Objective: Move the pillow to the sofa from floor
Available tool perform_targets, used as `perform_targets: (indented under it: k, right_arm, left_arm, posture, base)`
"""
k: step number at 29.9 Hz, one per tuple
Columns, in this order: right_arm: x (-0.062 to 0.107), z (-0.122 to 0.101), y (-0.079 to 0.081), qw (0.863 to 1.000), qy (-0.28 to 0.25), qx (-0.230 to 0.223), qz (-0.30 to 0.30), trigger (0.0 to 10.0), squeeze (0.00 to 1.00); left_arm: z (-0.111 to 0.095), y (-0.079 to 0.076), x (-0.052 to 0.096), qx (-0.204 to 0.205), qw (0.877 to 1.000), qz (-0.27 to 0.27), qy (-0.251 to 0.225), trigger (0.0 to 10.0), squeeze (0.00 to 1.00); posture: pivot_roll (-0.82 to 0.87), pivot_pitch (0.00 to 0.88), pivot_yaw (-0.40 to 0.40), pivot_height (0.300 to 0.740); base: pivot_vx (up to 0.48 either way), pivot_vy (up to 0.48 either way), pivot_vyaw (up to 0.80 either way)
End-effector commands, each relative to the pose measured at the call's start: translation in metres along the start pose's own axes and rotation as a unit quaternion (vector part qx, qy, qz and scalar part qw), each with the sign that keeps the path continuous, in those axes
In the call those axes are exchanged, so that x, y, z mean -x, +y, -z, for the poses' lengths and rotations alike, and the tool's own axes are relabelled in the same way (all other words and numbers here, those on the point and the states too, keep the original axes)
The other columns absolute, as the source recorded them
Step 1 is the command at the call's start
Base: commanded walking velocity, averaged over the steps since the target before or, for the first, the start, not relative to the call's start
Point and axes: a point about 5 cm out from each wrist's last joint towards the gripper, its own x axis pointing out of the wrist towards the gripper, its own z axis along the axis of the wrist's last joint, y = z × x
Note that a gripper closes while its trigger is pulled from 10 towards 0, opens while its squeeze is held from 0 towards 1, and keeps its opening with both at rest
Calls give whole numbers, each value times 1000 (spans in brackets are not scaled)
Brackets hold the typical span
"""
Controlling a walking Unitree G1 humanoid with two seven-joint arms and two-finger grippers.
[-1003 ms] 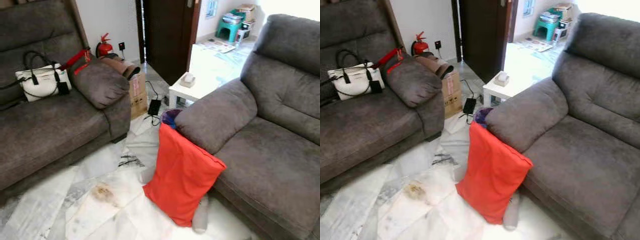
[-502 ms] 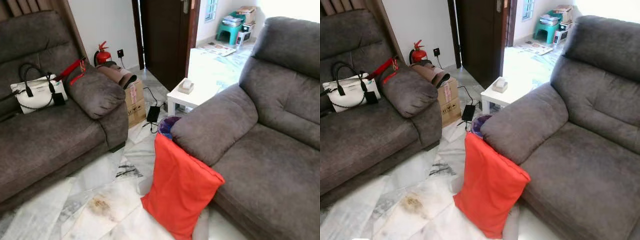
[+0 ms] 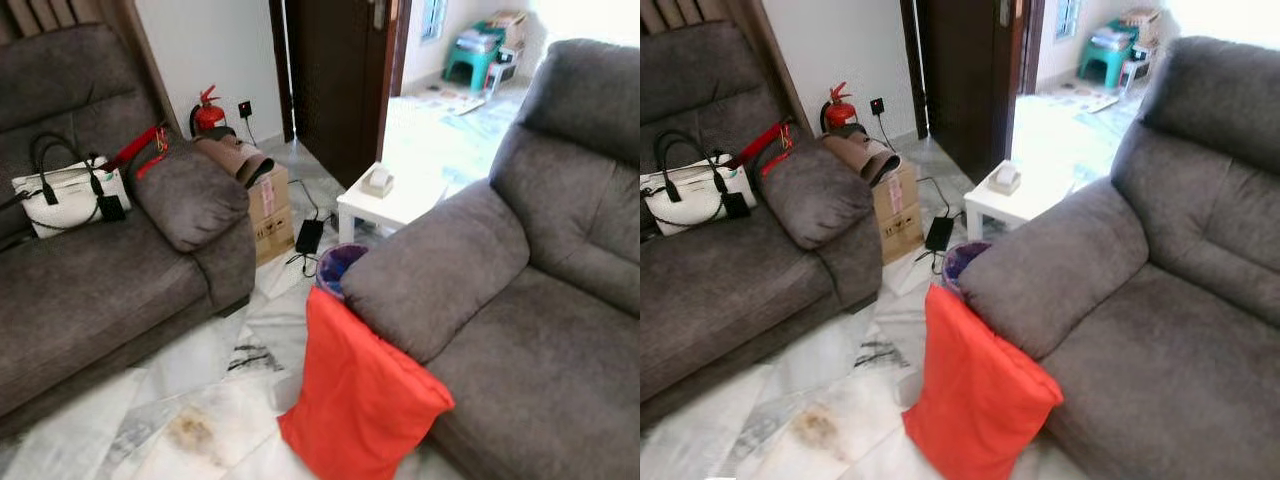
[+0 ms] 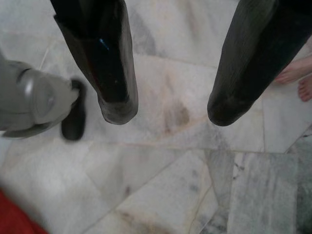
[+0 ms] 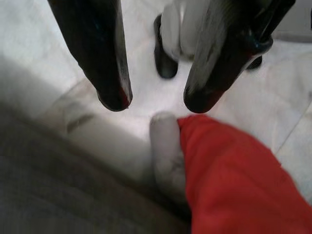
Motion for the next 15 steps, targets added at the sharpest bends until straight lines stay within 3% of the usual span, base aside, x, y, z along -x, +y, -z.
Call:
perform_targets:
  k: [1,15]
  right_arm:
    - [0,4,9,1000,6,-3,-9,10000,0]
    - [-2,-1,13,1000,-3,-1,-19,10000,0]
  left_arm:
    - [11,7,3,0,1000,-7,21,10000,0]
    - [9,7,2,-3,1000,-5,13,10000,0]
  posture:
    - [70,93,35,740]
    - [74,92,37,740]
  base:
    - [277,0,0]
    - [0,0,0]
